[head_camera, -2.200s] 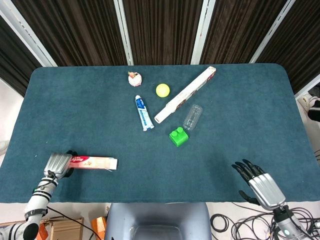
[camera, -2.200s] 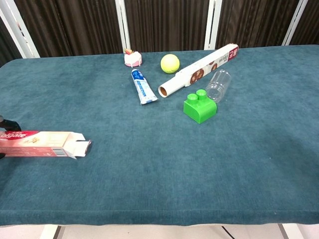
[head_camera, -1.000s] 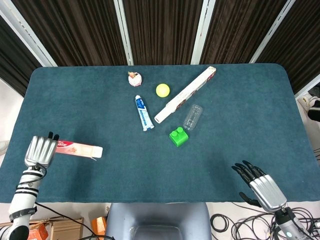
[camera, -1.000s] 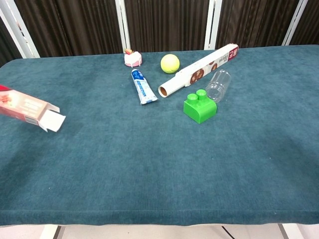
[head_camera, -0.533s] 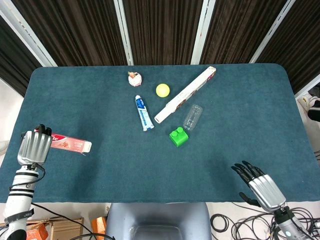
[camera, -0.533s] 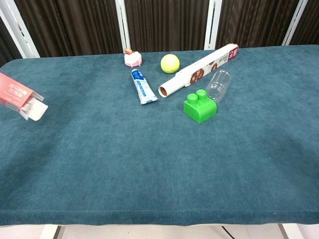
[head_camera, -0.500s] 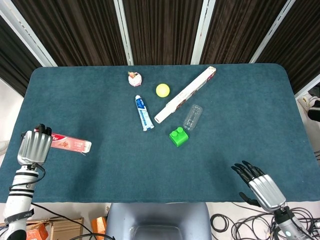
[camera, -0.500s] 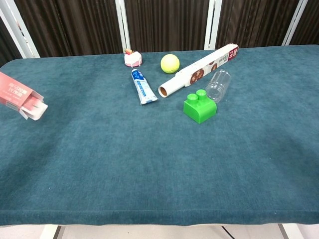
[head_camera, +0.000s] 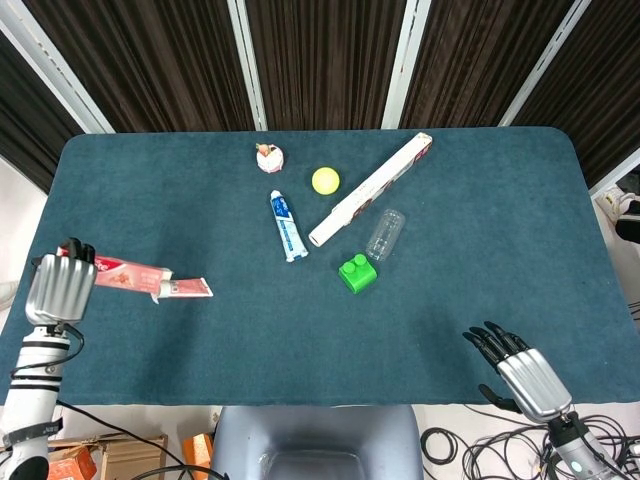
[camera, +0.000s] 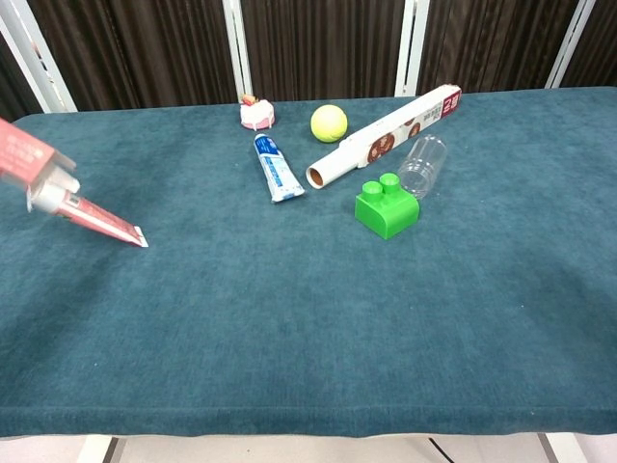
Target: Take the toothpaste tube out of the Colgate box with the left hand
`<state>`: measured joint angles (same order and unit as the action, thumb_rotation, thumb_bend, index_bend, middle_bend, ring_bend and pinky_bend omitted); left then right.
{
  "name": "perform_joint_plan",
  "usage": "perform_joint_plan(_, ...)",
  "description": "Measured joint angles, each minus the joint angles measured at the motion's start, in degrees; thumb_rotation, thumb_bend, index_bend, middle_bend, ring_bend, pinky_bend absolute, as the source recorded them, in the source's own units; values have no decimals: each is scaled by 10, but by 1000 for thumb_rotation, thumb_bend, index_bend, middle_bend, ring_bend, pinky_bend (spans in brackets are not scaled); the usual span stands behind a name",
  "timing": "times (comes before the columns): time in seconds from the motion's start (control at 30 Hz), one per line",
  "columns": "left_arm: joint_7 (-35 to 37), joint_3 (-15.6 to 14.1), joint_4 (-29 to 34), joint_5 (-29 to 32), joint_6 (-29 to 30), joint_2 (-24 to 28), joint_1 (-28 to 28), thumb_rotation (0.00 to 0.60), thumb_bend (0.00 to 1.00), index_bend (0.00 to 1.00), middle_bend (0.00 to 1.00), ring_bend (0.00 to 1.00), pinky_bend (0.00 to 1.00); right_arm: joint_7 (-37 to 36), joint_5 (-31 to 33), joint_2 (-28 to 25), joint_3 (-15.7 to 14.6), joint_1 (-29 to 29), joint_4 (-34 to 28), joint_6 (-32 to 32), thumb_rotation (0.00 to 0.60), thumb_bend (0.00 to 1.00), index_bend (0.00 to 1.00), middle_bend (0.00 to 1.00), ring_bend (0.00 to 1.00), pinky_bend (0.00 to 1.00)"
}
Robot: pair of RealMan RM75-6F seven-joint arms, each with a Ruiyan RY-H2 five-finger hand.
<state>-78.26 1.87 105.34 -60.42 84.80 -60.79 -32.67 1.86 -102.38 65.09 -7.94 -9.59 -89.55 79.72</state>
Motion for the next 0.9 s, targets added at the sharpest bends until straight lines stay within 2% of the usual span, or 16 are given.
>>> perform_joint_plan(0.2, 42, 21, -53, -39, 53, -2, 10, 600, 371, 626, 680, 965, 975, 4, 1, 0, 0, 0, -2, -5, 600, 236, 149, 125, 63, 271)
perform_joint_plan(0.33, 104, 27, -45, -45, 59, 1, 24, 600, 372, 623, 675, 963, 973, 9, 0, 0, -2, -1, -2, -8, 600, 236, 151, 125, 63, 271)
perform_joint_plan(0.43, 179, 21, -19, -44, 31, 9, 36, 600, 372, 619, 669, 963, 973, 12, -1, 0, -3, -2, -3, -11, 600, 236, 151, 125, 63, 271)
perform_joint_plan(0.63, 343, -14, 0, -42, -89, 4, 59, 600, 371, 587, 639, 958, 974, 15, 4, -1, -2, -3, -6, -18, 600, 236, 152, 125, 63, 271)
perform_joint_plan(0.77, 417, -37, -35, -39, -166, -35, 68, 600, 371, 559, 612, 949, 969, 18, 6, -2, -2, -4, -7, -23, 600, 236, 152, 125, 63, 271)
perform_joint_plan(0.9, 442, -45, -97, -29, -197, -86, 73, 600, 372, 512, 563, 923, 945, 17, 6, -5, -4, -6, -9, -29, 600, 236, 152, 125, 63, 271)
